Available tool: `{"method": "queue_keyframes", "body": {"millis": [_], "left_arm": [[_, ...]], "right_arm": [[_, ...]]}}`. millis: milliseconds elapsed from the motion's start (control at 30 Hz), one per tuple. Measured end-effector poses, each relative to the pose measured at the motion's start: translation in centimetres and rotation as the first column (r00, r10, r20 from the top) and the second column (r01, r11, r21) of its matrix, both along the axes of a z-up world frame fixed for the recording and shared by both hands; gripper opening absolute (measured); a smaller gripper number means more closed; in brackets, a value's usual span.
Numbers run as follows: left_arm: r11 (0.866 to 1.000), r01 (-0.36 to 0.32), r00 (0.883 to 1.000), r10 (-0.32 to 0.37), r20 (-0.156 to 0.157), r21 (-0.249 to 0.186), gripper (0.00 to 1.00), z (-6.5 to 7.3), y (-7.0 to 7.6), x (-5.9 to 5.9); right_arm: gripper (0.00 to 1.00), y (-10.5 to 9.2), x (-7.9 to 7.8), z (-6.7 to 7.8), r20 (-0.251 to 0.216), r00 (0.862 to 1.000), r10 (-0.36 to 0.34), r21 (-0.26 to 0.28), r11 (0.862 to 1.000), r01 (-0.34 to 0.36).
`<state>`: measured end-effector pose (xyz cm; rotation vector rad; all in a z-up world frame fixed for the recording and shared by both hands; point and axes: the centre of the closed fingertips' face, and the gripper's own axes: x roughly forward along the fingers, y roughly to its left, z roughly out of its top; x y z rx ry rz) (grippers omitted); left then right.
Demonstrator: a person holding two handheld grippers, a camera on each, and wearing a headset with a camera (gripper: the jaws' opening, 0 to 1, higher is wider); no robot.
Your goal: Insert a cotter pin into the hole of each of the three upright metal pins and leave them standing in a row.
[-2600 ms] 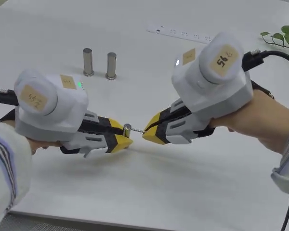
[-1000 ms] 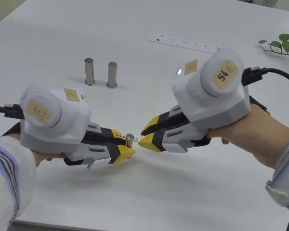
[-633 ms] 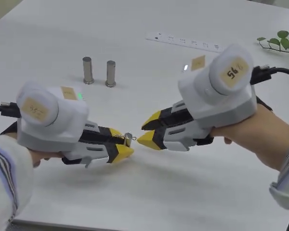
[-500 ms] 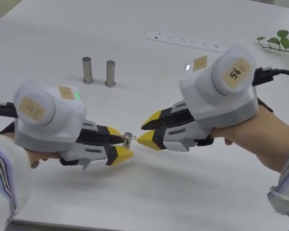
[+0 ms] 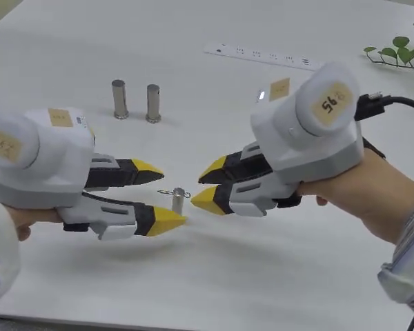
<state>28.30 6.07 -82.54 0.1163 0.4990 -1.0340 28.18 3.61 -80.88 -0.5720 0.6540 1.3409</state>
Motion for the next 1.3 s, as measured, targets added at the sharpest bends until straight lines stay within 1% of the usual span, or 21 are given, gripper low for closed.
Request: {"method": "queue_keyframes", "body": {"millis": [100,167,200,267,300,367,433,533,567,600,633,667,767,800,833,933,1033,1100,1200,1300], "left_arm": [[1.0,-0.008,1.0,0.008,-0.002,0.006,0.52,0.0,0.7,-0.2],[1.0,-0.018,1.0,0.018,-0.014,0.016,0.57,0.0,1.3,-0.3],[1.0,-0.026,0.999,0.026,-0.029,0.009,0.6,0.2,1.5,-0.4],[1.0,-0.021,1.0,0.021,-0.021,0.003,0.72,0.7,1.9,-0.6],[1.0,-0.025,0.999,0.025,-0.021,-0.004,0.75,0.9,2.0,-0.6],[0.999,-0.034,0.999,0.033,-0.026,-0.027,0.78,1.5,2.4,-0.6],[0.999,-0.038,0.999,0.038,-0.023,-0.031,0.82,2.0,2.7,-0.7],[0.999,-0.036,0.999,0.035,-0.026,-0.021,0.92,2.3,2.9,-0.9],[0.998,-0.061,0.998,0.061,-0.023,-0.001,0.95,2.2,3.3,-0.6],[0.998,-0.063,0.998,0.063,-0.014,0.007,0.98,2.2,3.4,-0.5],[0.998,-0.064,0.998,0.064,-0.009,0.021,0.99,2.2,3.6,-0.5],[0.997,-0.068,0.998,0.068,-0.005,0.022,0.99,2.3,3.8,-0.5],[0.994,-0.104,0.994,0.105,-0.018,0.027,0.99,2.2,4.4,-0.2],[0.991,-0.13,0.991,0.13,-0.014,0.036,0.99,2.2,4.8,0.2],[0.99,-0.133,0.991,0.133,-0.008,0.04,0.99,2.2,5.0,0.1],[0.99,-0.142,0.99,0.143,-0.013,0.022,0.99,2.7,5.2,0.0],[0.989,-0.144,0.989,0.144,-0.006,0.024,0.99,2.9,5.4,-0.2],[0.988,-0.152,0.988,0.152,-0.022,0.018,0.99,2.8,5.7,-0.4],[0.986,-0.169,0.985,0.169,-0.024,0.007,0.99,2.8,6.3,-0.4],[0.983,-0.185,0.982,0.185,-0.028,0.009,0.99,2.6,6.8,-0.4]], "right_arm": [[0.2,0.3,-0.1,-0.1,-0.007,1.0,0.008,0.003,1.0,-0.008],[0.2,0.5,-0.2,-0.3,-0.012,1.0,0.016,0.004,1.0,-0.016],[0.21,0.6,-0.3,-0.3,-0.011,1.0,0.021,0.004,1.0,-0.021],[0.21,0.9,-0.4,-0.4,-0.013,1.0,0.029,0.005,1.0,-0.029],[0.21,1.0,-0.4,-0.4,-0.011,0.999,0.034,0.005,0.999,-0.034],[0.21,1.3,-0.4,-0.5,-0.009,0.999,0.043,0.001,0.999,-0.043],[0.21,1.4,-0.3,-0.6,-0.011,0.999,0.046,0.0,0.999,-0.046],[0.21,1.6,-0.2,-0.9,-0.018,0.999,0.049,-0.003,0.999,-0.049],[0.21,1.6,-0.2,-1.0,-0.021,0.999,0.05,-0.004,0.999,-0.05],[0.21,1.7,-0.3,-1.1,-0.025,0.998,0.052,-0.004,0.999,-0.052],[0.21,1.7,-0.3,-1.1,-0.026,0.998,0.053,-0.003,0.999,-0.053],[0.21,1.8,-0.3,-1.2,-0.028,0.998,0.054,-0.002,0.999,-0.054],[0.21,2.0,-0.3,-1.5,-0.03,0.998,0.061,-0.003,0.998,-0.062],[0.21,2.0,-0.2,-1.6,-0.029,0.998,0.063,-0.005,0.998,-0.063],[0.21,2.0,-0.1,-1.8,-0.025,0.997,0.067,-0.008,0.998,-0.067],[0.2,2.0,0.0,-2.1,-0.035,0.997,0.065,-0.009,0.998,-0.065],[0.2,2.1,0.0,-2.2,-0.049,0.997,0.063,0.004,0.998,-0.063],[0.2,2.1,-0.1,-2.3,-0.06,0.996,0.061,0.003,0.998,-0.061],[0.19,2.4,-0.2,-2.5,-0.078,0.995,0.058,0.025,0.998,-0.056],[0.18,2.5,-0.3,-2.7,-0.076,0.995,0.063,0.03,0.998,-0.061]]}}
